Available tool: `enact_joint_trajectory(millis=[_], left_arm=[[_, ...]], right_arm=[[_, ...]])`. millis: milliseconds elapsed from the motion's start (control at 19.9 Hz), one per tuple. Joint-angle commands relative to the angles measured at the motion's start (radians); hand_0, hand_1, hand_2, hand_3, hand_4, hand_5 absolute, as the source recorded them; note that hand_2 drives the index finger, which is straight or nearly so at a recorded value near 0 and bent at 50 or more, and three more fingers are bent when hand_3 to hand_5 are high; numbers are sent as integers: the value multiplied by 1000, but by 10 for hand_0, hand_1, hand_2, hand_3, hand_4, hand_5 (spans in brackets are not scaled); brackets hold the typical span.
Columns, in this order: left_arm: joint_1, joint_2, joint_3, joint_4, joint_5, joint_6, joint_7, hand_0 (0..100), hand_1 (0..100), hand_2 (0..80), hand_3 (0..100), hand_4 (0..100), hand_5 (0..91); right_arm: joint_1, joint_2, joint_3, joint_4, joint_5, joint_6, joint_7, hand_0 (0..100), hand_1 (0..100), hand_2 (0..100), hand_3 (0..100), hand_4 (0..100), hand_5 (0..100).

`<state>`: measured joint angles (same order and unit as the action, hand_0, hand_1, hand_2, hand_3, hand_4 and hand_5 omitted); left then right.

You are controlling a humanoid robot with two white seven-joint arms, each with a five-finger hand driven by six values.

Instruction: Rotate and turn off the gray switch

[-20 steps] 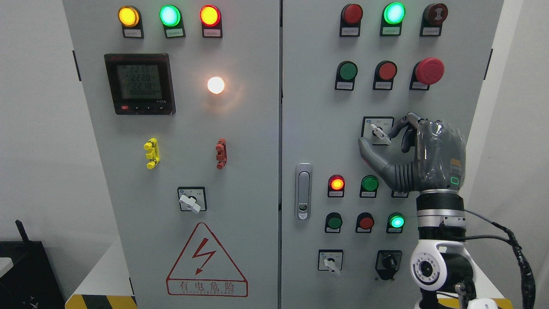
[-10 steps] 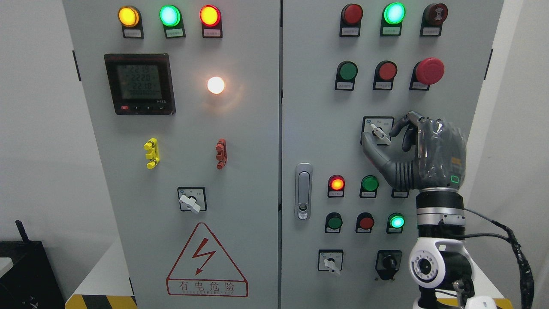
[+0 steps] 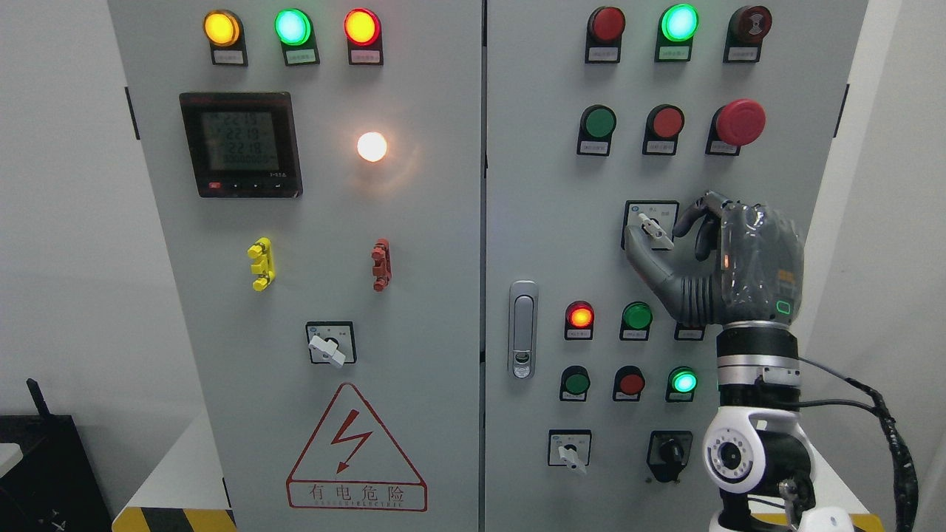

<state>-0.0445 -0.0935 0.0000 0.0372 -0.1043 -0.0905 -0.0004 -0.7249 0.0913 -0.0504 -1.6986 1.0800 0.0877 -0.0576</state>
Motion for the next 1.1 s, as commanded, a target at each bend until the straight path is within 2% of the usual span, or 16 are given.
enact_joint_trajectory(millis=[0,301,552,1054], left_arm=[[0,0,32,0,0,0,0,120,389,0,0,0,0],[0,0,32,0,0,0,0,120,389,0,0,0,0],[0,0,32,0,0,0,0,120,389,0,0,0,0],[0,0,32,0,0,0,0,120,389,0,0,0,0]], right_arm=[[-1,1,11,4,0,4,-1,101,362,678,989,898,993],[-1,1,11,4,0,4,-1,150,365,692,997,899,993],[-1,1,11,4,-2,6,-2,293,333,704,1000,903,993],[1,1,15,4,-2,4,-1,388,376,709,1000,907,993]])
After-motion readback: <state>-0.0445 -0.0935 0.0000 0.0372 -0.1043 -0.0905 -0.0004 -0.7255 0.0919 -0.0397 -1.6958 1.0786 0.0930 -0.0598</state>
